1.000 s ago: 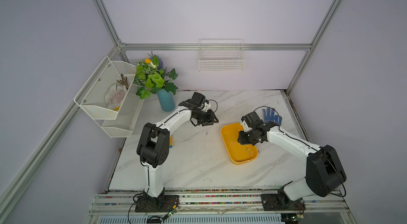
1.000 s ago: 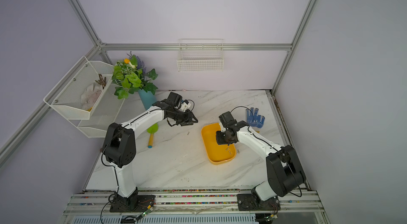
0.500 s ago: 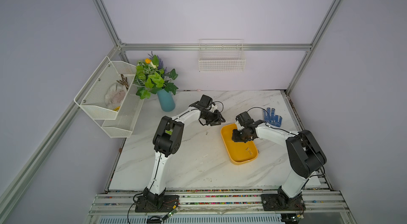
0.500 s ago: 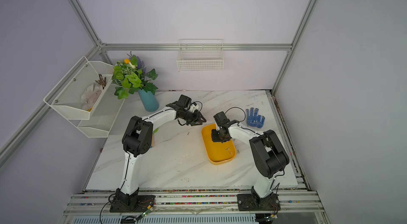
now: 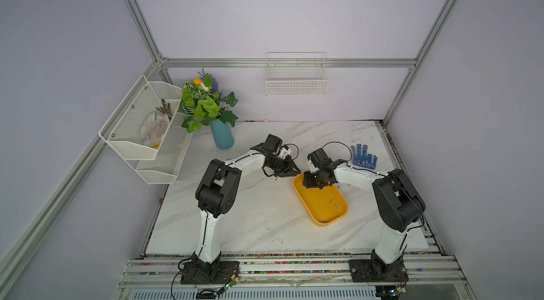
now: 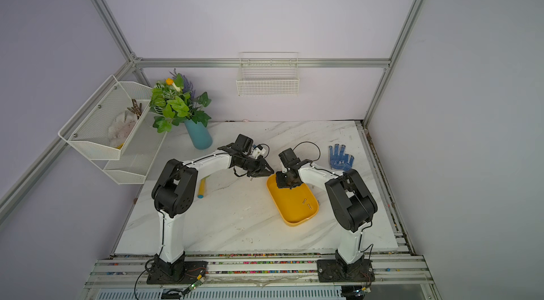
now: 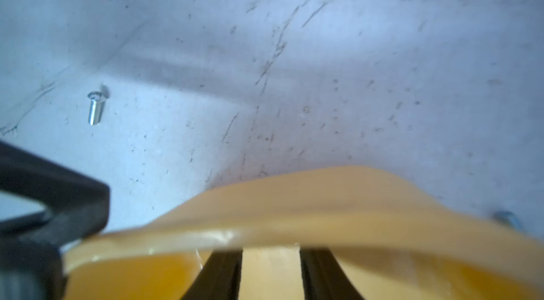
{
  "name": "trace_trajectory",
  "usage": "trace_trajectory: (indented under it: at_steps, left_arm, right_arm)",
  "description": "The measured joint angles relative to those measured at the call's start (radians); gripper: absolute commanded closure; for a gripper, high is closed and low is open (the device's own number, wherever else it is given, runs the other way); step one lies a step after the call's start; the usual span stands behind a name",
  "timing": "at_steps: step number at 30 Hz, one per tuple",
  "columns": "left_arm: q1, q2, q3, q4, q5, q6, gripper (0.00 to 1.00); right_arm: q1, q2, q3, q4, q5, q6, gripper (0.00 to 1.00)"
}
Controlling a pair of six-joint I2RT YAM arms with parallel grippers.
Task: Take out the screws from the storage box
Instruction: Adjust the storage box at the center of the board.
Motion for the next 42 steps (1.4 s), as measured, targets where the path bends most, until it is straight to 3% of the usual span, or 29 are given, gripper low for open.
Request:
trace_trajectory:
  at_steps: [9,19,24,29,36,42]
  left_arm:
    - [0.000,-0.190,-0.253,0.029,0.005,0.000,0.73]
    - [0.008,-0.284,-0.359,-0.003,-0.042,0.008,0.73]
    - [0.006,-0.370,-0.421,-0.024,-0.050,0.011,0.72]
    - [0.011,-0.428,-0.424,-0.026,-0.049,0.011,0.71]
    - [0.018,-0.370,-0.387,-0.082,-0.050,0.034,0.71]
    - [0.037,-0.262,-0.243,-0.119,-0.069,0.053,0.71]
  right_arm:
    - [0.103,0.033,0.043,-0.018,-0.019,-0.050,0.60]
    - [0.159,0.128,0.181,-0.075,-0.037,-0.145,0.60]
    - [0.195,0.097,0.138,-0.082,-0.053,-0.158,0.61]
    - [0.208,-0.058,-0.020,-0.134,0.002,-0.111,0.61]
    - [0.180,-0.293,-0.120,-0.221,0.208,-0.027,0.59]
    - [0.129,-0.256,-0.121,-0.233,0.299,-0.021,0.59]
